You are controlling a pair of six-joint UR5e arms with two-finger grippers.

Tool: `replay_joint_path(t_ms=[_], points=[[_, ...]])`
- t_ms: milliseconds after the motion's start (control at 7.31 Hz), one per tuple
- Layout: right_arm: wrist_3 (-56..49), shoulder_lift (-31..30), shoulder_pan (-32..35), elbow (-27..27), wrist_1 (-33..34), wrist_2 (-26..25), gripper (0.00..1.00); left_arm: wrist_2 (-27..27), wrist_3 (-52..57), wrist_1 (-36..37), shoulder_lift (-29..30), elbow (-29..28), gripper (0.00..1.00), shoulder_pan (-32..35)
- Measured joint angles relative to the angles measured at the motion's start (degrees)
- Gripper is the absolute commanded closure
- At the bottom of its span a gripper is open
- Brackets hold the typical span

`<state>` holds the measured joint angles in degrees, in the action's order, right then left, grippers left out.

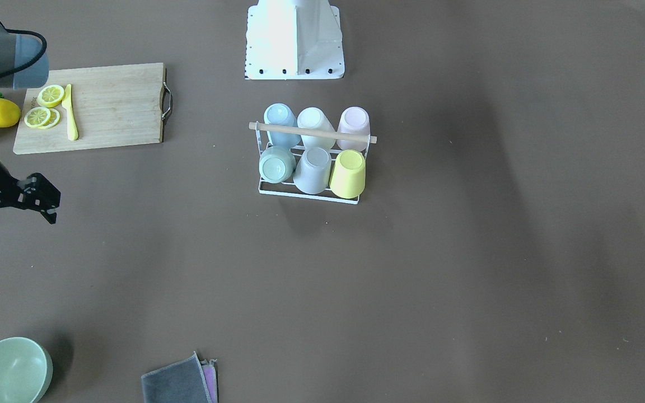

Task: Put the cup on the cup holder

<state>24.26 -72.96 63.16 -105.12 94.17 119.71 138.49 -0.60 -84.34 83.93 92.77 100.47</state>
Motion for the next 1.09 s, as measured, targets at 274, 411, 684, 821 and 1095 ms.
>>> replay_joint_path(t_ms=[274,411,684,821,1095], points=[[-8.51,-4.56,3.79,-5.71,7.18,0.81,0.0,-1.05,6.34,0.01,0.13,0.26,0.01,0.3],[-11.84,-8.02,5.88,-7.89,8.32,2.04,0.0,-1.72,9.94,0.03,0.4,0.61,0.01,0.31],[-21.79,-15.89,12.98,-8.93,8.68,7.1,0.0,-4.3,12.66,0.13,2.31,3.21,0.01,-0.83],[-26.89,-19.18,16.25,-8.42,8.67,8.54,0.0,-4.87,12.92,0.2,2.97,4.52,0.01,-1.83],[-34.24,-22.75,20.89,-6.26,8.5,10.1,0.0,-5.06,12.93,0.19,3.2,6.18,0.01,-3.91]])
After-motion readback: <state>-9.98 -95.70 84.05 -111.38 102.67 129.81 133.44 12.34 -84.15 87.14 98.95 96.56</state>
